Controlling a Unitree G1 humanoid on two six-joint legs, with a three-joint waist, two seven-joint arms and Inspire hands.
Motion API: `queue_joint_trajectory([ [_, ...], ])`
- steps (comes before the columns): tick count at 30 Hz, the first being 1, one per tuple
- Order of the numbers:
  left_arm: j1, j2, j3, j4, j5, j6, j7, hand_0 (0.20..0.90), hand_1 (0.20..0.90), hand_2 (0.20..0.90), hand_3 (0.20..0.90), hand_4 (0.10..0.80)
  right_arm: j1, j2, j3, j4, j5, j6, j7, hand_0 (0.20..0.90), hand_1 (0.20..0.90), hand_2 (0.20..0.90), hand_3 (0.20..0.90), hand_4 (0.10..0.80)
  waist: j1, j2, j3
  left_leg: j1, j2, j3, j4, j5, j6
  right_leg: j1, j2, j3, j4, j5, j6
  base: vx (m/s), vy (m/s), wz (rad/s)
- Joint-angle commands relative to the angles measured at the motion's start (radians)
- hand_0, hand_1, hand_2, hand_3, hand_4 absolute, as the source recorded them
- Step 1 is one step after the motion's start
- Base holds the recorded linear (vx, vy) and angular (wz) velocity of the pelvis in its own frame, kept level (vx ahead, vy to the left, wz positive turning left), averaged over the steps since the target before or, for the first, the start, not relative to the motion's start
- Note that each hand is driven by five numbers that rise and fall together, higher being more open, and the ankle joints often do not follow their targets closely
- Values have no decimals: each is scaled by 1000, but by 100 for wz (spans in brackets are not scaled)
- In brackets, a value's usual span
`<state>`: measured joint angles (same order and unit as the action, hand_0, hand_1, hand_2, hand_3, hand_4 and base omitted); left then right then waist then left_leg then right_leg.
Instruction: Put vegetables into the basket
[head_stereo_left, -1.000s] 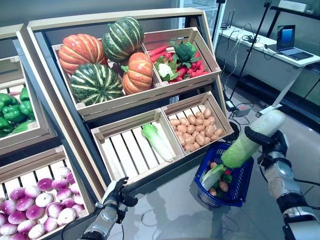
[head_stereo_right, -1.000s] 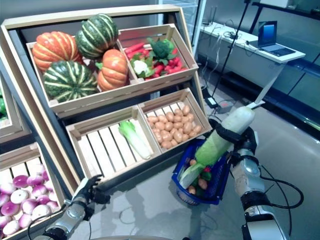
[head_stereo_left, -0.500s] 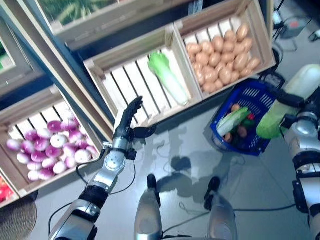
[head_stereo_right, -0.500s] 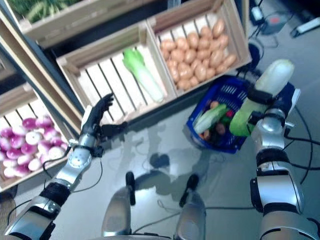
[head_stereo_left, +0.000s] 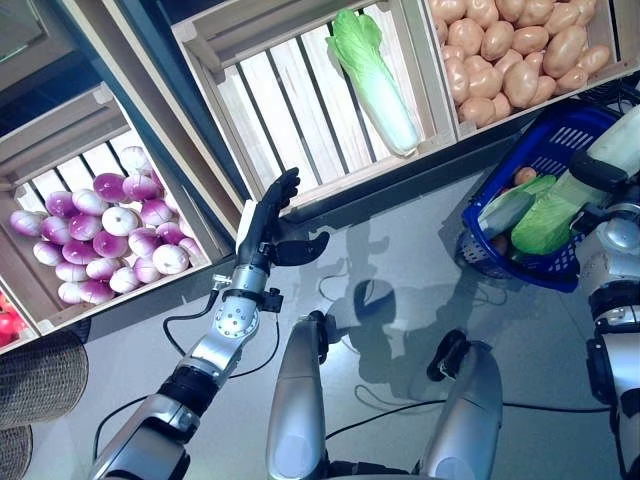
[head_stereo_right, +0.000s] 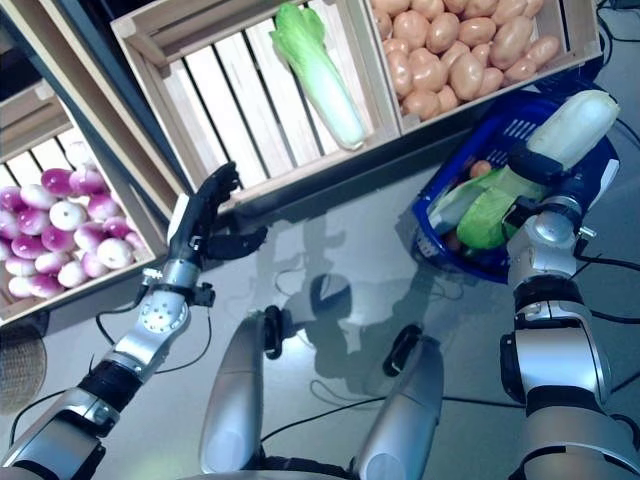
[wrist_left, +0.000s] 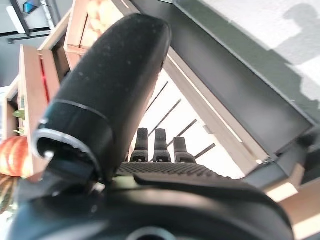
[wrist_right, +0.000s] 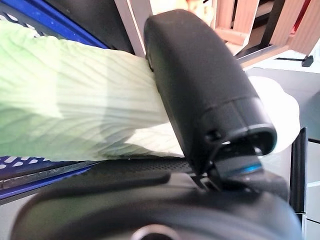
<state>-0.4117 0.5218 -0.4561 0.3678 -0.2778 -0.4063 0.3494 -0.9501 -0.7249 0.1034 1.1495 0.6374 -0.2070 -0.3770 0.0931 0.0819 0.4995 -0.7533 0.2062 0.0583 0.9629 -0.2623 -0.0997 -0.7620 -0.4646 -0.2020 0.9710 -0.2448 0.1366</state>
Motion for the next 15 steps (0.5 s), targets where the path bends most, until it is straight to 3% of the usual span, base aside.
queue_joint_trajectory([
  [1,-53,38,33,-125,33,-179,67,900,900,900,900,800,-90,-101,17,-29,25,-88,-45,900,900,900,900,800,0,17,-53,43,21,19,-40,-75,-1,42,10,2,65,-95,-54,-47,-2,2],
  [4,-66,47,32,-141,61,-174,87,900,900,900,900,800,-81,-94,13,-12,43,-80,-11,900,900,900,900,800,1,12,-55,60,26,11,-37,-98,-11,56,15,5,70,-114,-39,75,-29,0],
  [5,-69,49,32,-142,61,-173,90,900,900,900,900,800,-82,-95,13,-12,42,-78,-8,900,900,900,900,800,0,12,-53,55,26,15,-51,-70,-4,51,14,-1,56,-88,-48,-50,-3,-3],
  [15,-113,107,51,-132,75,-162,141,900,900,900,900,800,-72,-100,27,1,72,-56,70,900,900,900,900,800,-9,-1,-58,114,46,31,-148,-24,-9,98,37,-4,-18,-53,-33,14,-1,-6],
])
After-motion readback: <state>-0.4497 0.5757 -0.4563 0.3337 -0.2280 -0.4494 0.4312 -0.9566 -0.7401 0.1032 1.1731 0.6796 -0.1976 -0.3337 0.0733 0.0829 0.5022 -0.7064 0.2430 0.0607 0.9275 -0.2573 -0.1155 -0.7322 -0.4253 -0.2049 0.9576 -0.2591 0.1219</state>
